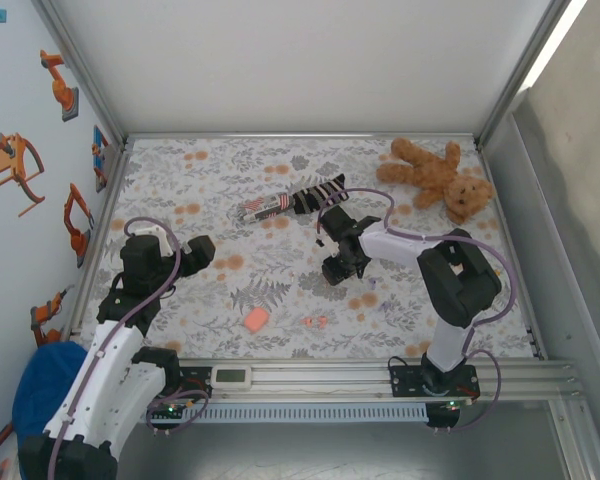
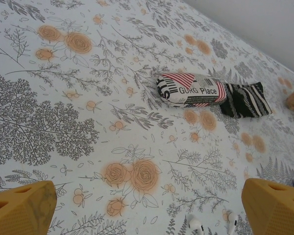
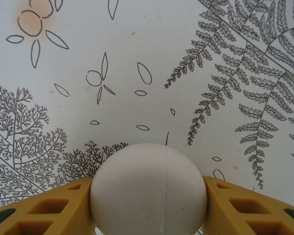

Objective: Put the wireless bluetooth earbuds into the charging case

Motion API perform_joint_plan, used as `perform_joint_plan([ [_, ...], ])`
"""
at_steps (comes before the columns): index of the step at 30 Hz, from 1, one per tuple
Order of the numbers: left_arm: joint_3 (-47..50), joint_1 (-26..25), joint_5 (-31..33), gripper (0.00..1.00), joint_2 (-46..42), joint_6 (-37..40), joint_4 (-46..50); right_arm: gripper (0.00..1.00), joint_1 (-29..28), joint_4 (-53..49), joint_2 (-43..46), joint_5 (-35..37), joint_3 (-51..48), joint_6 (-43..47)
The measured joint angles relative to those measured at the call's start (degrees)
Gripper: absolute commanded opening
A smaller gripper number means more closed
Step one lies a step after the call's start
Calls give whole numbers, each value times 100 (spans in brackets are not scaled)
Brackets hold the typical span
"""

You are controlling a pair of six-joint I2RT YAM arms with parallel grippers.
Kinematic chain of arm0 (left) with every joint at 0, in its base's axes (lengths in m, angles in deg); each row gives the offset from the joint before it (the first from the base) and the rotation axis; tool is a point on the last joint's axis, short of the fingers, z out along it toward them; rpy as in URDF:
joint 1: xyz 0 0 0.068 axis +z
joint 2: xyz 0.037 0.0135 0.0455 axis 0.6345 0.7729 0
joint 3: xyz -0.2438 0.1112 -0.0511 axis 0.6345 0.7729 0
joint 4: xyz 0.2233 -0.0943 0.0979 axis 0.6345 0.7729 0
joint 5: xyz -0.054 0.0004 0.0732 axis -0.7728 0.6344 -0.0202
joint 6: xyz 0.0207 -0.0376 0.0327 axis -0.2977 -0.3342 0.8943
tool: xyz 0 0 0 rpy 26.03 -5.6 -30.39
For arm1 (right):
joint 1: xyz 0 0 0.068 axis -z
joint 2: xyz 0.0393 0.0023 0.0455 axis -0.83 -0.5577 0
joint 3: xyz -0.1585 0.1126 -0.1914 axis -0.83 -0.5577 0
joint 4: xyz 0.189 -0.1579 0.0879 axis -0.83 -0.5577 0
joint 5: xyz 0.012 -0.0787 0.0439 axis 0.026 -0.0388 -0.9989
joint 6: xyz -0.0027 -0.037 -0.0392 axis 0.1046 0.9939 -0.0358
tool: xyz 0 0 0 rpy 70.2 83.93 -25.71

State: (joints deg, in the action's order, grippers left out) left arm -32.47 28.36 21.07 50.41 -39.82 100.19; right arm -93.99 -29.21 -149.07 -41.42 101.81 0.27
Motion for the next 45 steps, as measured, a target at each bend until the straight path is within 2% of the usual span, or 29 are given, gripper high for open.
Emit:
perform_joint_plan([
  [7, -109, -20, -404, 96, 0, 72, -35, 49, 0, 87, 566, -7, -37, 249],
  [15, -398, -63, -1606, 99, 28, 120, -192, 49, -258, 299, 2026, -72, -81, 1154],
  [26, -1145, -376, -3023, 84, 212, 111, -374, 48, -1338, 452, 2975, 468, 0, 2625],
  [35, -1213, -1252, -3298, 76, 551, 63, -568, 48, -1982, 682, 3204, 1156, 35, 3456],
  [45, -1272, -1950, -3316, 74, 892, -103, -1239, 48, -2350, 927, 3379, 1390, 35, 3685],
])
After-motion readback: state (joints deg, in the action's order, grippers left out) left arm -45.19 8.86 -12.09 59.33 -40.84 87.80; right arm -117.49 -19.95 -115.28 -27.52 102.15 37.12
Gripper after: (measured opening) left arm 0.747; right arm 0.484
